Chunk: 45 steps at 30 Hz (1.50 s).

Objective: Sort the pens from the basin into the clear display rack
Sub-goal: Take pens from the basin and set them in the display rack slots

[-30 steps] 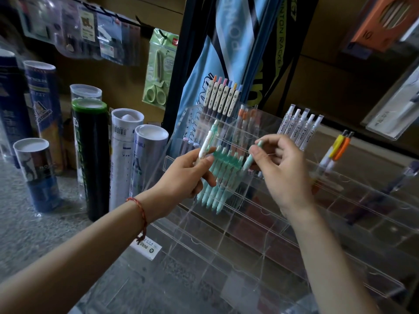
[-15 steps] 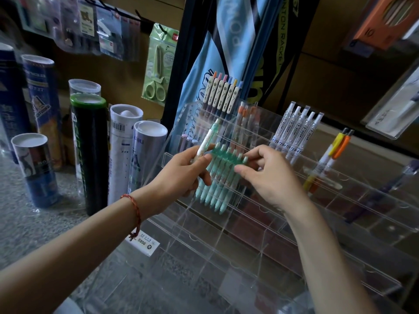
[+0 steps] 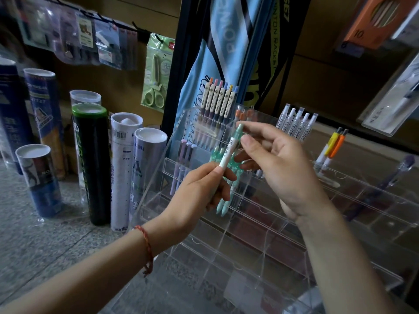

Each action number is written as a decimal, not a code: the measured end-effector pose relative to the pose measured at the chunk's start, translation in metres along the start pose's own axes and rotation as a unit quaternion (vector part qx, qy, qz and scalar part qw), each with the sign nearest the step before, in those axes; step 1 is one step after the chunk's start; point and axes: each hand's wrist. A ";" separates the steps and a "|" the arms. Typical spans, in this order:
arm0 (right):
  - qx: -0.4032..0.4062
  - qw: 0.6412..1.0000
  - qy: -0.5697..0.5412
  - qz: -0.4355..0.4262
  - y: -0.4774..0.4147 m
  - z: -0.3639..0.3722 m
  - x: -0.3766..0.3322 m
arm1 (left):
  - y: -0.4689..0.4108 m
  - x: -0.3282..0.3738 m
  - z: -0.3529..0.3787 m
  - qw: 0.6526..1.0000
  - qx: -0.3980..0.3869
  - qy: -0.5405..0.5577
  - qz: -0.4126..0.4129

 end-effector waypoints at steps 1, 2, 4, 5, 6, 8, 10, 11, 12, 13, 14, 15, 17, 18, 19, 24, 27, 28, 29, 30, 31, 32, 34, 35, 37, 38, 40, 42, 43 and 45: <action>-0.002 1.000 -0.008 0.007 -0.001 -0.002 0.000 | -0.001 0.001 0.000 1.000 -0.011 0.023 -0.011; -0.003 1.000 -0.014 0.013 -0.002 -0.004 0.000 | -0.001 0.002 0.001 0.998 -0.030 0.047 -0.024; -0.011 0.999 -0.043 0.030 -0.005 -0.009 -0.001 | -0.001 0.007 0.002 0.990 -0.088 0.092 -0.054; -0.018 0.996 -0.071 0.044 -0.006 -0.012 -0.001 | 0.000 0.010 0.004 0.985 -0.115 0.107 -0.066; -0.028 0.993 -0.103 0.060 -0.006 -0.014 -0.001 | 0.000 0.012 0.005 0.982 -0.130 0.115 -0.076; -0.036 0.986 -0.147 0.076 -0.006 -0.020 -0.003 | -0.002 0.014 0.007 0.983 -0.128 0.098 -0.084; -0.004 0.986 -0.162 0.027 -0.006 -0.025 -0.006 | -0.005 0.016 0.007 0.994 -0.090 0.032 -0.062; 0.030 0.986 -0.164 -0.023 -0.006 -0.028 -0.009 | -0.006 0.015 0.006 0.997 -0.063 -0.016 -0.042; 0.070 0.981 -0.156 -0.088 -0.006 -0.030 -0.013 | -0.007 0.014 0.005 0.997 -0.033 -0.071 -0.023; 0.104 0.973 -0.126 -0.160 -0.006 -0.033 -0.017 | -0.008 0.011 0.004 0.991 -0.006 -0.134 -0.005; 0.124 0.964 -0.067 -0.226 -0.007 -0.036 -0.018 | -0.009 0.009 0.003 0.981 0.011 -0.195 0.006; 0.124 0.956 0.006 -0.266 -0.008 -0.036 -0.016 | -0.010 0.006 0.002 0.971 0.016 -0.240 0.007; 0.106 0.957 0.119 -0.242 -0.008 -0.032 -0.002 | -0.014 -0.001 -0.001 0.967 0.012 -0.253 -0.028; 0.100 0.964 0.136 -0.204 -0.007 -0.028 0.008 | -0.016 -0.004 -0.001 0.971 0.004 -0.234 -0.053; 0.101 0.972 0.129 -0.170 -0.006 -0.026 0.018 | -0.017 -0.006 -0.002 0.973 -0.004 -0.218 -0.071; 0.069 0.986 0.151 -0.029 -0.009 -0.026 0.044 | -0.022 -0.014 -0.006 0.971 -0.013 -0.225 -0.080; 0.041 0.978 0.205 0.005 -0.008 -0.025 0.050 | -0.025 -0.019 -0.010 0.966 -0.016 -0.245 -0.077; 0.041 0.977 0.207 0.010 -0.008 -0.025 0.051 | -0.025 -0.020 -0.011 0.966 -0.018 -0.245 -0.075; 0.044 0.979 0.200 0.016 -0.009 -0.026 0.051 | -0.025 -0.021 -0.012 0.966 -0.021 -0.246 -0.074; 0.053 0.981 0.183 0.020 -0.010 -0.027 0.050 | -0.025 -0.022 -0.013 0.965 -0.024 -0.251 -0.072; 0.069 0.985 0.154 0.024 -0.010 -0.028 0.049 | -0.025 -0.023 -0.014 0.964 -0.026 -0.257 -0.071; 0.092 0.989 0.114 0.026 -0.010 -0.028 0.048 | -0.025 -0.023 -0.015 0.962 -0.028 -0.262 -0.070; 0.141 0.989 0.029 0.022 -0.011 -0.028 0.044 | -0.025 -0.023 -0.015 0.959 -0.033 -0.273 -0.066; 0.152 0.988 0.006 0.010 -0.011 -0.028 0.042 | -0.025 -0.023 -0.015 0.958 -0.035 -0.277 -0.066; 0.139 0.990 0.010 -0.022 -0.010 -0.025 0.040 | -0.026 -0.024 -0.014 0.955 -0.032 -0.288 -0.068; 0.125 0.991 0.021 -0.033 -0.010 -0.024 0.039 | -0.026 -0.026 -0.013 0.953 -0.029 -0.294 -0.069; 0.108 0.993 0.040 -0.031 -0.008 -0.022 0.041 | -0.027 -0.027 -0.013 0.951 -0.024 -0.300 -0.068; 0.092 0.993 0.067 -0.007 -0.006 -0.023 0.045 | -0.026 -0.026 -0.012 0.951 -0.025 -0.299 -0.068; 0.084 0.992 0.097 0.001 -0.006 -0.024 0.048 | -0.026 -0.025 -0.013 0.951 -0.027 -0.300 -0.067; 0.064 0.986 0.151 0.014 -0.006 -0.026 0.051 | -0.025 -0.023 -0.014 0.950 -0.031 -0.303 -0.066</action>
Point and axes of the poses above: each hand's wrist, its own y-axis away from the middle knuckle, its own z-axis out of the palm, x = y × z, and after that the axes turned 11 degrees about -y, right-handed
